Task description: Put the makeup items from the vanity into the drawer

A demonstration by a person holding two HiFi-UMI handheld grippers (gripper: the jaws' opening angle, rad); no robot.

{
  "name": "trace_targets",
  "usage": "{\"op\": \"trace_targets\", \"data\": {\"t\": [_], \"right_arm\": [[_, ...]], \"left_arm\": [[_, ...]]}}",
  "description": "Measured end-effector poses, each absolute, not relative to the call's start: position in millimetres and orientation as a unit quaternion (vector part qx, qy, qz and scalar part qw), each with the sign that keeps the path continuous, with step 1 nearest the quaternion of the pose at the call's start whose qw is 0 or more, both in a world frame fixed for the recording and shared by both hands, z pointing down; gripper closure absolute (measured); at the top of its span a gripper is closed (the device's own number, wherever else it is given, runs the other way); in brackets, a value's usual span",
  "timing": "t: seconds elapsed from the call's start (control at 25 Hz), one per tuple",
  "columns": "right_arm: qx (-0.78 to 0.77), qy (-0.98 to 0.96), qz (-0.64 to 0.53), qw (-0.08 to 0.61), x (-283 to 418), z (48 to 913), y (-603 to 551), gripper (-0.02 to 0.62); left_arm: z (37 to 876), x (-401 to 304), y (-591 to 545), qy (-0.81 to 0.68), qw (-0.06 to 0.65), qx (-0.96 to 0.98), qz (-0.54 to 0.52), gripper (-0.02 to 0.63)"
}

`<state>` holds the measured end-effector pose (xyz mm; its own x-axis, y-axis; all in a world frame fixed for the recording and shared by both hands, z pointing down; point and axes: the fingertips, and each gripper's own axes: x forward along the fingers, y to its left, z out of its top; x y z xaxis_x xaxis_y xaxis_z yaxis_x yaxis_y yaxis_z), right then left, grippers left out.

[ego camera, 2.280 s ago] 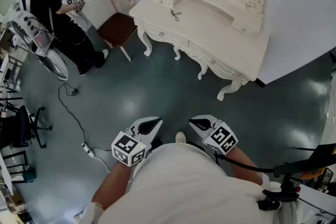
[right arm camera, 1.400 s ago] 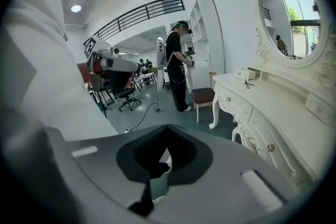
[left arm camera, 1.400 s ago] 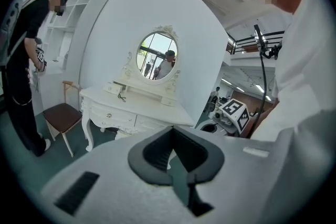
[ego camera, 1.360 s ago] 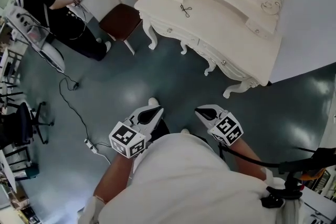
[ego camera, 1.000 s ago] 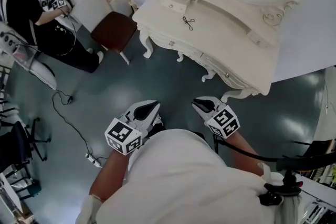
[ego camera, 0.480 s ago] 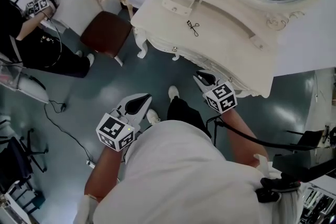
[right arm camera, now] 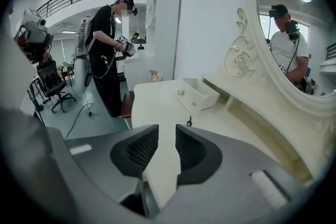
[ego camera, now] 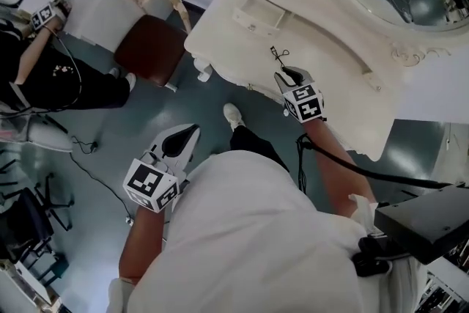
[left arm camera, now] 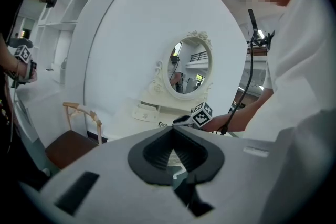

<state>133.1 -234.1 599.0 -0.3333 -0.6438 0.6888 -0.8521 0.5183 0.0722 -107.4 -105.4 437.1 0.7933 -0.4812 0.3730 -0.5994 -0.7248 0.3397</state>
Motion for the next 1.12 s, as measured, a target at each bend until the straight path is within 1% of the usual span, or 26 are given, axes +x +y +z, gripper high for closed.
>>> {"op": "trace_targets", "data": {"t": [0.36,0.52,0.6,0.72,1.12], "right_arm": [[0.446,-0.792,0.161,0.385,153,650,-312,0.491],[0.437,-0.79,0.16,0.399,159,665,-330,0.502],[0.433,-0.79,0.161,0.403,163,670,-333,0.517],[0.426,-0.793,0.159,0.405,166,670,-333,0.568],[0.385,-0.816,0.137,0.41,181,634,-328,0.581]], "left_arm": [[435,-83,-186,-0.328,0.243,0.902,0.143,0.609],[440,-70,-209,-0.334,0.248,0.897,0.152,0.609],[441,-65,-216,-0.336,0.25,0.895,0.154,0.609],[442,-59,-225,-0.336,0.25,0.894,0.159,0.609],[441,-31,-250,-0.32,0.243,0.902,0.157,0.609]]}}
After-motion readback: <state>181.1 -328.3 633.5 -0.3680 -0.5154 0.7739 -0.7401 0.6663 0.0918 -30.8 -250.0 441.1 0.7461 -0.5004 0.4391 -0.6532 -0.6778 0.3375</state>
